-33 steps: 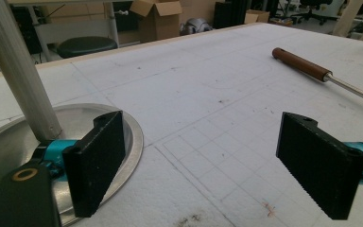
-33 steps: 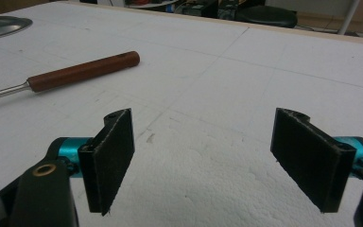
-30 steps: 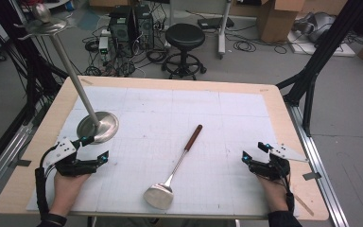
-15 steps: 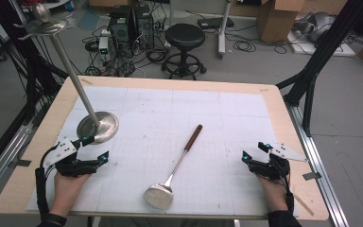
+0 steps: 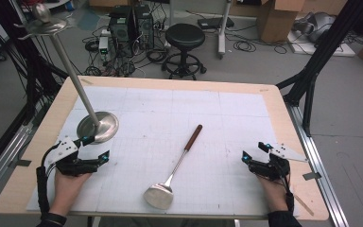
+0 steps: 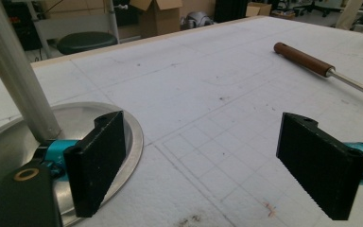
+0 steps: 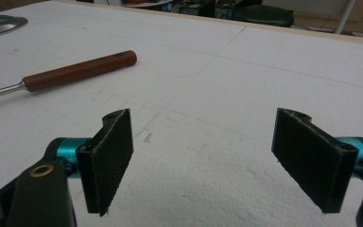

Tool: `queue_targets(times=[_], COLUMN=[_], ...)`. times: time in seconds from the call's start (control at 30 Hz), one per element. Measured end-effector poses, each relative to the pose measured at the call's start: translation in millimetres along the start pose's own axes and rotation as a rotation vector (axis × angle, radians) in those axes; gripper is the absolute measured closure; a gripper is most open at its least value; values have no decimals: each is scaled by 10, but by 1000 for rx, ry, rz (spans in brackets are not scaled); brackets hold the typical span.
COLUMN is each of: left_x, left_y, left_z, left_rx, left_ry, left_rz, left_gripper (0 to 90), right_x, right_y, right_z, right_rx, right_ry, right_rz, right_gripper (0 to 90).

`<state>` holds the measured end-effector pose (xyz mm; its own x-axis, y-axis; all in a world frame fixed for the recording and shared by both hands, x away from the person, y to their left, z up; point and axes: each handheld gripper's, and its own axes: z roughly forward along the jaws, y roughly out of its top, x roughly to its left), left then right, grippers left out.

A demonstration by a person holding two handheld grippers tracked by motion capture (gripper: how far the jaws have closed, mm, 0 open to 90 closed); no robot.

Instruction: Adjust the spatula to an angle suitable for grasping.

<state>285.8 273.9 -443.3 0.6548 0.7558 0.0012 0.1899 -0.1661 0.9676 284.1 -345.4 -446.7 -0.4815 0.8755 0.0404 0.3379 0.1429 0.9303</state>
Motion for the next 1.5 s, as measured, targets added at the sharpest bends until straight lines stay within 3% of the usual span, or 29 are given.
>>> queue_targets(times=[0.13, 0.37, 0.6, 1.03, 1.5], left_x=[-32, -52, -69, -221, -242], left_y=[44, 103, 135, 355, 410], left_z=[1, -9, 2, 115, 142], left_rx=[-11, -34, -33, -21, -27], left_ry=[-29, -43, -55, -98, -107], left_rz=[-28, -40, -36, 4, -3], left_gripper=[170, 170, 170, 162, 162], right_x=[0, 0, 7, 10, 9], right_y=[0, 0, 0, 1, 0], right_z=[0, 1, -1, 1, 2], right_rx=[0, 2, 7, 6, 7], right_ry=[-1, -1, 1, 2, 1], right_rz=[-7, -3, 4, 5, 1], right_gripper=[207, 208, 208, 208, 208])
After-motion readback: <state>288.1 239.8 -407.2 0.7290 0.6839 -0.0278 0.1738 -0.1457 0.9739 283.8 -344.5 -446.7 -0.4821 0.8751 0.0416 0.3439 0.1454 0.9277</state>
